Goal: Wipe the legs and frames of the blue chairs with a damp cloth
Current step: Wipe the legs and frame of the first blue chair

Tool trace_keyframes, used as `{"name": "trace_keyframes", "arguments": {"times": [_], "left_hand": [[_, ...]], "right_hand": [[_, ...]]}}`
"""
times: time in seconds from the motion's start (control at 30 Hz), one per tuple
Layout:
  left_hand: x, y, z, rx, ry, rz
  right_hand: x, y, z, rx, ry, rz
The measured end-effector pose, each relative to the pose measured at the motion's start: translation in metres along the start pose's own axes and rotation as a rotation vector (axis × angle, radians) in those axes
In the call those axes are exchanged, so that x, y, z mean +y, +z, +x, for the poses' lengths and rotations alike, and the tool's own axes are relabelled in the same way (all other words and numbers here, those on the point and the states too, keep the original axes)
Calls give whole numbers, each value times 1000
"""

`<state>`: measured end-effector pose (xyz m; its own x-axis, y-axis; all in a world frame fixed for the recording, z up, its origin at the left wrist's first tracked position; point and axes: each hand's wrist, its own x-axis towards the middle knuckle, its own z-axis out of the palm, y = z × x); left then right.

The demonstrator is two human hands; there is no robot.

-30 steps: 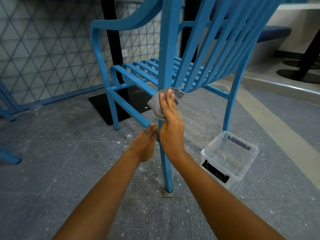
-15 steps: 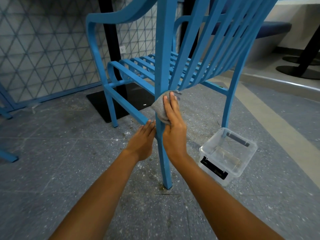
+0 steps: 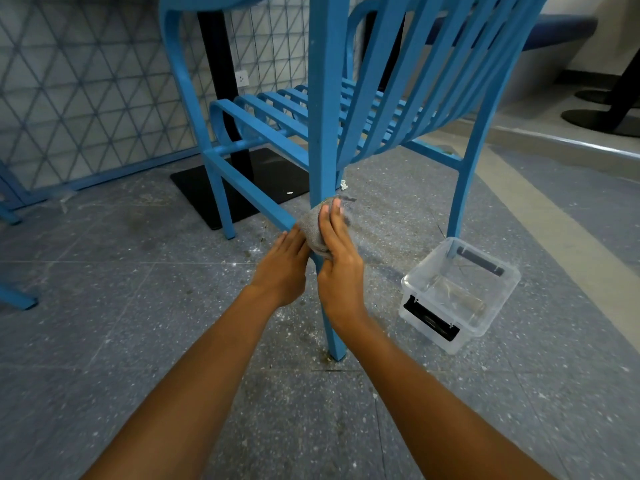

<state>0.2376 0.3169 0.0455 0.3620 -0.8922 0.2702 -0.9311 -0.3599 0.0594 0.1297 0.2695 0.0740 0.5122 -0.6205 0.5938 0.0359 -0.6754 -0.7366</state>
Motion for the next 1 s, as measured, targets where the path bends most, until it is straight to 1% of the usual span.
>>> {"name": "trace_keyframes", "arguments": {"times": [0.13, 0.3, 0.4, 0.47, 0.63, 0.83, 1.0], "left_hand": [[2, -1, -1, 19, -11, -24], [1, 0, -2, 49, 2, -62], [-1, 3, -2, 65, 4, -70], [-3, 7, -2, 65, 16, -52], [-6, 12, -2, 66, 35, -22], [-6, 14, -4, 115, 47, -30], [-3, 10, -6, 175, 46, -132]], "right_hand": [[4, -7, -5, -39, 6, 11], [-1, -11, -2, 74, 13, 41], [0, -6, -5, 30, -25, 23], [5, -1, -10, -4, -19, 2], [19, 6, -21, -22, -15, -14], [24, 8, -26, -48, -2, -6], [36, 7, -38, -88, 32, 8]]}}
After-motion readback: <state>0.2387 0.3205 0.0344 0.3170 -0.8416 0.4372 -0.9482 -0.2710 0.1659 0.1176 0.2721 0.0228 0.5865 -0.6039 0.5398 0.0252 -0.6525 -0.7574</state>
